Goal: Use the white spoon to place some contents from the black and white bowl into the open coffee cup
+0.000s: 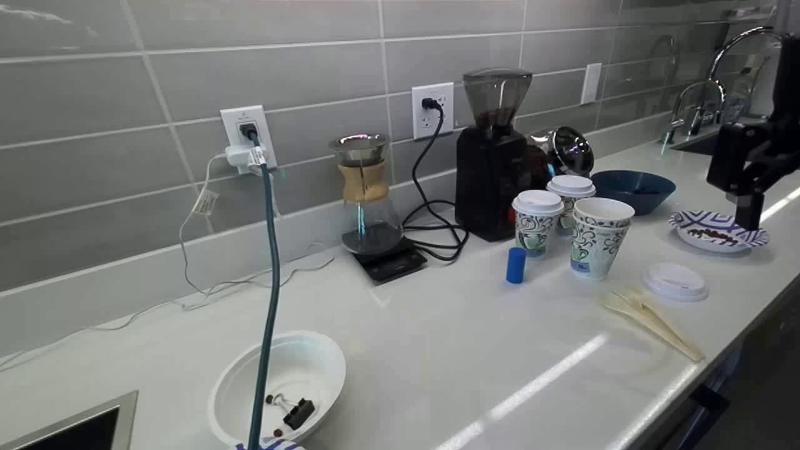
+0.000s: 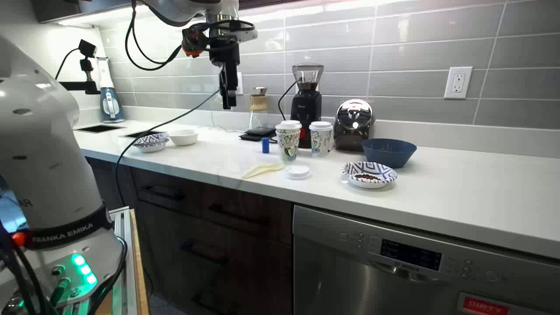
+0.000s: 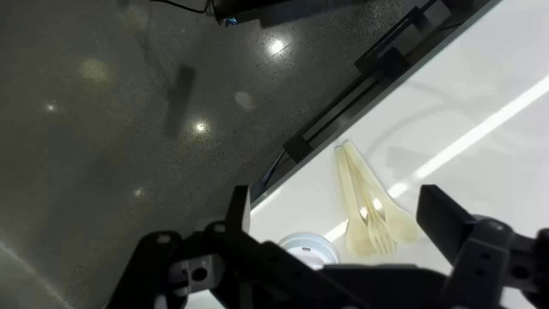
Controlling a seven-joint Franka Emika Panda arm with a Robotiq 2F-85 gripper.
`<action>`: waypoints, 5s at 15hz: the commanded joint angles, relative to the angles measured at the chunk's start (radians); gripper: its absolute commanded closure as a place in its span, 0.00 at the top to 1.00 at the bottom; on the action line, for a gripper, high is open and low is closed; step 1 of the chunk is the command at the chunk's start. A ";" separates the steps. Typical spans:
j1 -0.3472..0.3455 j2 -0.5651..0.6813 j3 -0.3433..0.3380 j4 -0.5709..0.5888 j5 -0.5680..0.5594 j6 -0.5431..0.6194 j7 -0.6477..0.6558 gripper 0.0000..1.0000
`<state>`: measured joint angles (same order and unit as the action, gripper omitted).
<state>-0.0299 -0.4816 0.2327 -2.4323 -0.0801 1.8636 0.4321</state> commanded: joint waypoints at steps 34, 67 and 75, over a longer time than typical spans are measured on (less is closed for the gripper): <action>0.242 0.329 -0.275 -0.158 0.391 0.683 -1.073 1.00; 0.117 0.534 -0.183 -0.058 0.444 0.704 -1.078 0.13; 0.099 0.328 -0.203 -0.176 0.392 0.577 -0.997 0.03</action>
<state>0.0892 -0.0119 0.0309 -2.5302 0.3459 2.5259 -0.6183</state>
